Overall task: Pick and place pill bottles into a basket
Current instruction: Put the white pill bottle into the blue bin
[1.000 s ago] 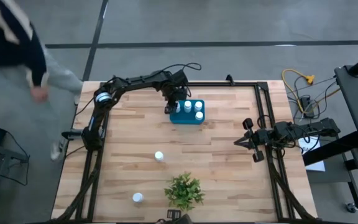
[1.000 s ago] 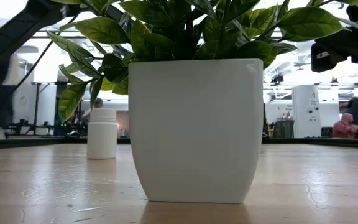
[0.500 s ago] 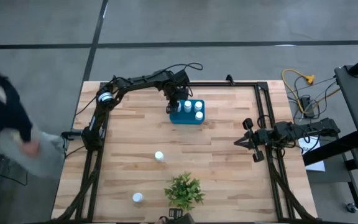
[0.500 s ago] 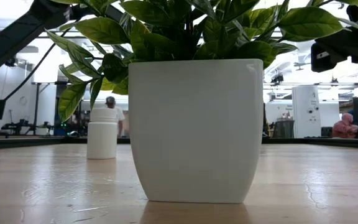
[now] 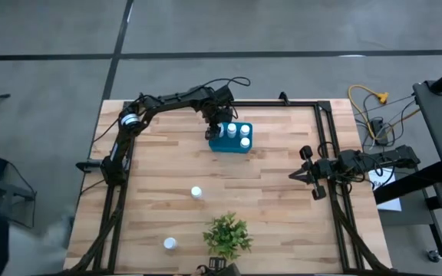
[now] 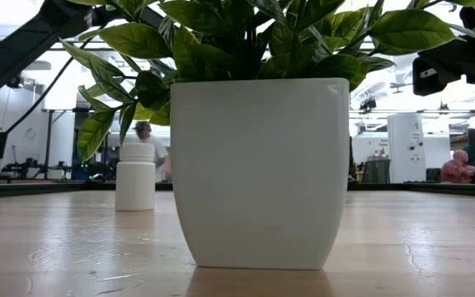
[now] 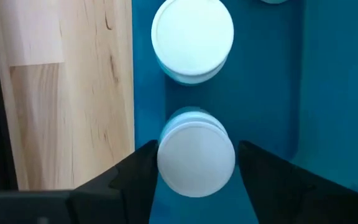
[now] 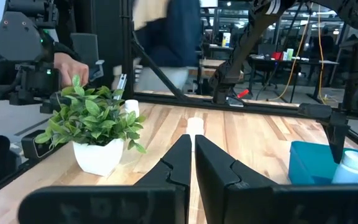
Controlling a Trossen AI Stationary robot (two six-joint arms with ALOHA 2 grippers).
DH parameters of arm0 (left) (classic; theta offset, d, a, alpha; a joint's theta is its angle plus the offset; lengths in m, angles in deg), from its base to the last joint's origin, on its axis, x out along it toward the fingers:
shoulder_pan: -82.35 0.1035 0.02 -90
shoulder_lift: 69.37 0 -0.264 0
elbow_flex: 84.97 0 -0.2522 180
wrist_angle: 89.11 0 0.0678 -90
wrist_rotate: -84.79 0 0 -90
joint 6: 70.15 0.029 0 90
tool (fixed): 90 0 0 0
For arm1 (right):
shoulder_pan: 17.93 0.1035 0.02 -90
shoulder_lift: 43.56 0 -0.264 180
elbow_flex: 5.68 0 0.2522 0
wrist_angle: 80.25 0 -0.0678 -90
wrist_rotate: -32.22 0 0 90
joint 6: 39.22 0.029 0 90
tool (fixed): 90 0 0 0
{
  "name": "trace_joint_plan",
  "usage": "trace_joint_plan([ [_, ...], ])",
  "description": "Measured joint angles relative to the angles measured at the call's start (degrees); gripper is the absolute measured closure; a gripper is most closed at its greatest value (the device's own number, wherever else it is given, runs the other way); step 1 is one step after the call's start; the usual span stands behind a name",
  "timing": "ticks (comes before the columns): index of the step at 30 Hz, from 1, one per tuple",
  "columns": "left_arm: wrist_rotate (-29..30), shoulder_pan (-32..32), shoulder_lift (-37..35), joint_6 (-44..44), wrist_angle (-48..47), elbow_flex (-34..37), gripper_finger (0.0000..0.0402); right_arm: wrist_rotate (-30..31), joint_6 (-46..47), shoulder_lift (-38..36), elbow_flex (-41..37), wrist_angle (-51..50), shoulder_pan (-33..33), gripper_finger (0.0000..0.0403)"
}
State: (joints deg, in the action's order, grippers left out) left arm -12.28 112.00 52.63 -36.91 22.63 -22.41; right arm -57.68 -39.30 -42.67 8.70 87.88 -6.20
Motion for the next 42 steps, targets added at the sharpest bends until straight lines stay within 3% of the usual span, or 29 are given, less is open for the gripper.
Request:
trace_joint_plan([
  [21, 1.6, -0.1, -9.2, -2.7, -0.8, 0.0, 0.0204, 0.0, 0.0, 0.0, 0.0, 0.0, 0.0, 0.039],
  [27, 1.5, -0.5, -13.5, -4.4, -6.6, 0.2, 0.0204, 0.0, -0.1, 0.0, 0.0, 0.0, 0.0, 0.039],
  [42, 1.4, -9.8, -22.3, -9.0, -11.6, 8.0, 0.0204, 0.0, 0.0, 0.0, 0.0, 0.0, 0.0, 0.039],
])
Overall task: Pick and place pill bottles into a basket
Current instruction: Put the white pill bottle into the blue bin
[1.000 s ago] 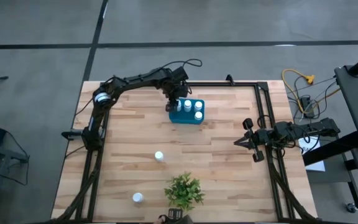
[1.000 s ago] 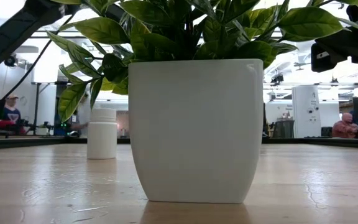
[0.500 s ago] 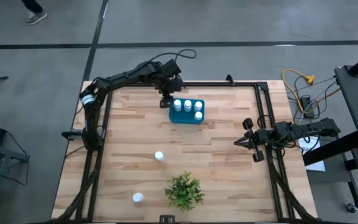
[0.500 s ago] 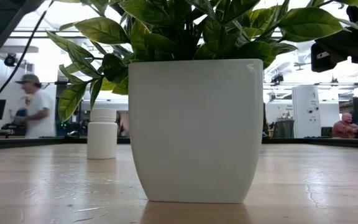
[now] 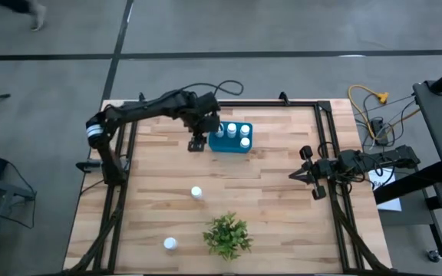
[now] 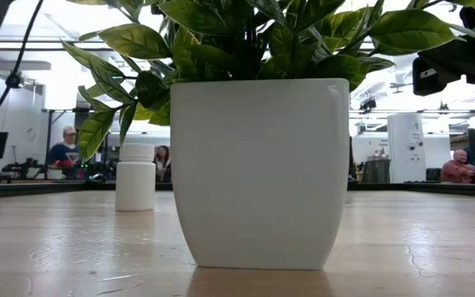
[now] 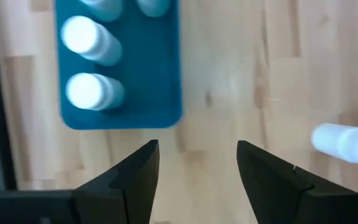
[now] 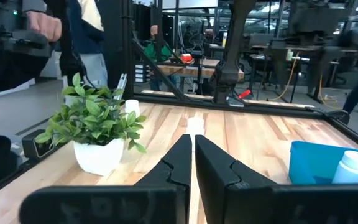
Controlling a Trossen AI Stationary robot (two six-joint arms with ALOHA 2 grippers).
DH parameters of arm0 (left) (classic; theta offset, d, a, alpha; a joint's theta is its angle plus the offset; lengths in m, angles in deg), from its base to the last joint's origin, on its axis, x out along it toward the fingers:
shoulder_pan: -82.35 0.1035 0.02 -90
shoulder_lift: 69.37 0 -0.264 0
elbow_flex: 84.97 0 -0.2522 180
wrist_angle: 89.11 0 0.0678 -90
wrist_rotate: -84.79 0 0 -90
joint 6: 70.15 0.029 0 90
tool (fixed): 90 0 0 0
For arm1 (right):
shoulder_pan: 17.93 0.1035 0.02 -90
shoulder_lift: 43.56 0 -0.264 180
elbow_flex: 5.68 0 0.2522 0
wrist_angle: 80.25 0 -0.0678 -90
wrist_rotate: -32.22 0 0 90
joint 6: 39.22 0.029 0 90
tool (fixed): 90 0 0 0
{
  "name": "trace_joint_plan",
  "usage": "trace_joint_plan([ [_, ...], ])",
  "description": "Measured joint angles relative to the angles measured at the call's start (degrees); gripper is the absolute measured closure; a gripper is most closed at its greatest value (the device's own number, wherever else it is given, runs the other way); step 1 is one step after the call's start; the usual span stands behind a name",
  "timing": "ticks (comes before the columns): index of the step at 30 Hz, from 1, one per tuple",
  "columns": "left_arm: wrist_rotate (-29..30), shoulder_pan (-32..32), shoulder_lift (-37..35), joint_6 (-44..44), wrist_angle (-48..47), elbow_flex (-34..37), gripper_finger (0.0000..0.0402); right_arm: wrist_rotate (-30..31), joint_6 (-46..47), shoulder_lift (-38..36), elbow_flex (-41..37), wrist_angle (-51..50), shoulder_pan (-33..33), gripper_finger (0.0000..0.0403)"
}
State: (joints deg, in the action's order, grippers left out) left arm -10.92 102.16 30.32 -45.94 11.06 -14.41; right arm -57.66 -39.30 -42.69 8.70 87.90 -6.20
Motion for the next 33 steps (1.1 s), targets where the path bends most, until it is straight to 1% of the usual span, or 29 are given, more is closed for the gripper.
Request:
trace_joint_plan([
  [6, -0.1, -3.5, -4.5, -4.1, 1.7, 6.3, 0.0204, 0.0, -0.1, 0.1, 0.0, 0.0, 0.0, 0.039],
  [10, -0.2, -6.0, -8.0, -7.3, 5.1, 11.3, 0.0204, 0.0, 0.0, 0.0, 0.0, 0.0, 0.0, 0.039],
  [15, -1.0, -9.9, -12.2, -10.9, 8.4, 17.5, 0.0204, 0.0, -0.1, 0.0, 0.0, 0.0, 0.0, 0.039],
  [19, -1.5, -13.2, -14.5, -15.3, 9.7, 21.1, 0.0204, 0.0, -0.1, 0.0, 0.0, 0.0, 0.0, 0.039],
  [27, -1.6, -19.8, -15.4, -20.8, 11.5, 24.0, 0.0202, 0.0, 0.0, 0.0, 0.0, 0.0, 0.0, 0.039],
  [33, -1.6, -23.7, -15.4, -23.4, 13.6, 24.5, 0.0187, 0.0, -0.1, 0.0, 0.0, 0.0, 0.0, 0.039],
])
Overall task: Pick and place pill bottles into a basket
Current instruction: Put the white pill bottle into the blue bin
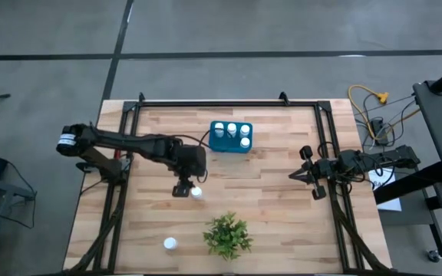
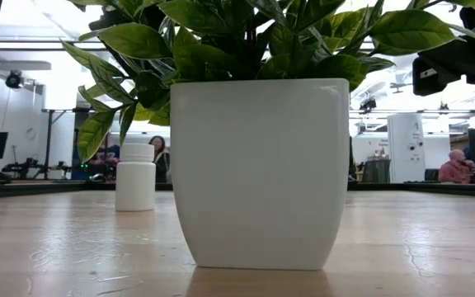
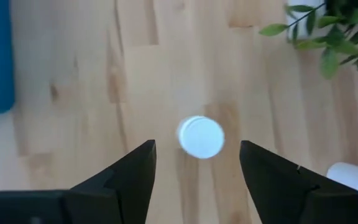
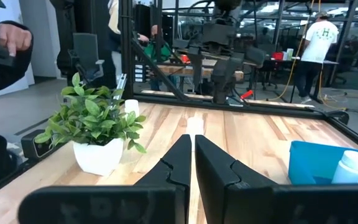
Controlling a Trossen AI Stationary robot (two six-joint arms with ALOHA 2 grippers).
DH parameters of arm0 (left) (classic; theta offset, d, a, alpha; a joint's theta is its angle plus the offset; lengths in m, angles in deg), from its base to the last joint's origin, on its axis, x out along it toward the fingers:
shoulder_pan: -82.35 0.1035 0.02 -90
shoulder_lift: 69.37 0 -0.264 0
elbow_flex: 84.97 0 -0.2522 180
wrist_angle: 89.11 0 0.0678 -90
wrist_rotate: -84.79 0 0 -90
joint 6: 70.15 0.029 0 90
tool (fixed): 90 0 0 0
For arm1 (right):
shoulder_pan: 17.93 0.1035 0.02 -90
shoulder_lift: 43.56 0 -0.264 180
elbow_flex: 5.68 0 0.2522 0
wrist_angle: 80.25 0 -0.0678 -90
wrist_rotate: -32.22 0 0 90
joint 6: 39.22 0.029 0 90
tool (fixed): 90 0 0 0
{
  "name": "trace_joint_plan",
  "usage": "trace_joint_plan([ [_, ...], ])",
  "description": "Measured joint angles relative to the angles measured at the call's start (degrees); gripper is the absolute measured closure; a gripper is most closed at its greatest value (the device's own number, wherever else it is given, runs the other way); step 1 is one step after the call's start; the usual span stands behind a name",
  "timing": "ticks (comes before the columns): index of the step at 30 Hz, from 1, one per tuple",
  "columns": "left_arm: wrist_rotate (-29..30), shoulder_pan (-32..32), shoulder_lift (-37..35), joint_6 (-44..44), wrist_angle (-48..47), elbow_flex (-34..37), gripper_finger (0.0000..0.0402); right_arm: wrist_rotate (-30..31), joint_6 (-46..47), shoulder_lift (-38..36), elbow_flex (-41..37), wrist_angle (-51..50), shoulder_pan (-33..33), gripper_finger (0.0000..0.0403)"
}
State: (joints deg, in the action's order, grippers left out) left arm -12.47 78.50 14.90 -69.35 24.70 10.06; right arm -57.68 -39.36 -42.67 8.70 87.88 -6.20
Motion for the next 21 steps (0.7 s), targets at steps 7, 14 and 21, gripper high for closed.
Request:
trace_joint_plan([
  [7, 1.7, -2.5, 0.0, -1.8, 1.6, 1.0, 0.0175, 0.0, 0.1, 0.0, 0.0, 0.0, 0.0, 0.039],
  [14, 3.7, -2.7, 0.2, -2.1, 4.2, 4.0, 0.0175, 0.0, 0.0, 0.0, 0.0, 0.0, 0.0, 0.039],
  [21, 10.2, -2.7, 0.2, -2.2, 4.4, 6.6, 0.0175, 0.0, 0.0, 0.0, 0.0, 0.0, 0.0, 0.039],
])
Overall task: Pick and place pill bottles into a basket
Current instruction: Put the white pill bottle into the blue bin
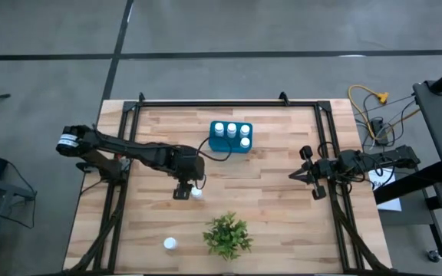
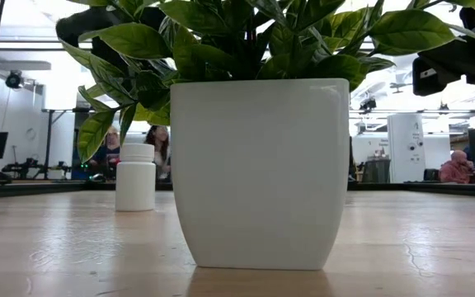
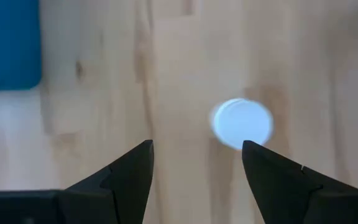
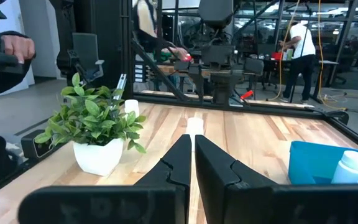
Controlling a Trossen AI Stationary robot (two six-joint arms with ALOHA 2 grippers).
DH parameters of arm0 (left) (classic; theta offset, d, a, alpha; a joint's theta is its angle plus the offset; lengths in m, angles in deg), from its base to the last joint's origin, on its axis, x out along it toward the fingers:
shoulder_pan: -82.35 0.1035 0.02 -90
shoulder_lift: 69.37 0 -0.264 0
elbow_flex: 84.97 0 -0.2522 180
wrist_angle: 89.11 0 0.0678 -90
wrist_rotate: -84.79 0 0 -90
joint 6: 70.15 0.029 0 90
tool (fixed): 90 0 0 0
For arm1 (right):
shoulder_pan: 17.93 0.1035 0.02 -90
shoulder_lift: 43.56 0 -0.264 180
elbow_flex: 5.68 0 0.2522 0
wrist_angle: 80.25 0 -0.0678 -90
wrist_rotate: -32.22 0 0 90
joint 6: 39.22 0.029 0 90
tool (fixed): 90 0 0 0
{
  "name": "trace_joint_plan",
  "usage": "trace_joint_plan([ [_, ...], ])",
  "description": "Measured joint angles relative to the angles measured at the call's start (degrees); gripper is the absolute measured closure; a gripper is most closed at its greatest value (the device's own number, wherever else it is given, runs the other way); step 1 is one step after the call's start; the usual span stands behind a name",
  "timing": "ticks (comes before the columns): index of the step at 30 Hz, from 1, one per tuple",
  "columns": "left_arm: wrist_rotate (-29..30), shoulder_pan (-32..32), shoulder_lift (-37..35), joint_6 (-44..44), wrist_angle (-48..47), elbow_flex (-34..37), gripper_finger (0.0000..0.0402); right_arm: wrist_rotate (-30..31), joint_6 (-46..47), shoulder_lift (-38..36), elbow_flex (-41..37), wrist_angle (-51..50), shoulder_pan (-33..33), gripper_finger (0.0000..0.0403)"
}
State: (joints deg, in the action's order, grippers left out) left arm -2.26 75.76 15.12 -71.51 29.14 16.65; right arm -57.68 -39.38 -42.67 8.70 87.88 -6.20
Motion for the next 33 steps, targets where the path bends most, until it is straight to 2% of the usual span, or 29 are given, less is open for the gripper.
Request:
trace_joint_plan([
  [9, 1.1, -0.2, 0.0, 0.1, 2.9, 2.5, 0.0175, 0.0, 0.0, 0.0, 0.0, 0.0, 0.0, 0.039],
  [16, -3.4, -1.0, 0.0, -0.1, 4.8, 2.5, 0.0175, 0.0, 0.1, 0.0, 0.0, 0.0, 0.0, 0.039],
  [22, -4.2, -3.5, 0.0, -1.4, 5.6, 2.6, 0.0175, 0.0, 0.0, 0.0, 0.0, 0.0, 0.0, 0.039],
  [28, -4.1, -5.6, 0.0, -2.8, 7.1, 2.8, 0.0175, 0.0, 0.1, 0.0, 0.0, 0.0, 0.0, 0.039],
  [33, -1.5, -5.8, 0.0, -2.8, 8.1, 3.2, 0.0175, 0.0, 0.1, 0.0, 0.0, 0.0, 0.0, 0.039],
])
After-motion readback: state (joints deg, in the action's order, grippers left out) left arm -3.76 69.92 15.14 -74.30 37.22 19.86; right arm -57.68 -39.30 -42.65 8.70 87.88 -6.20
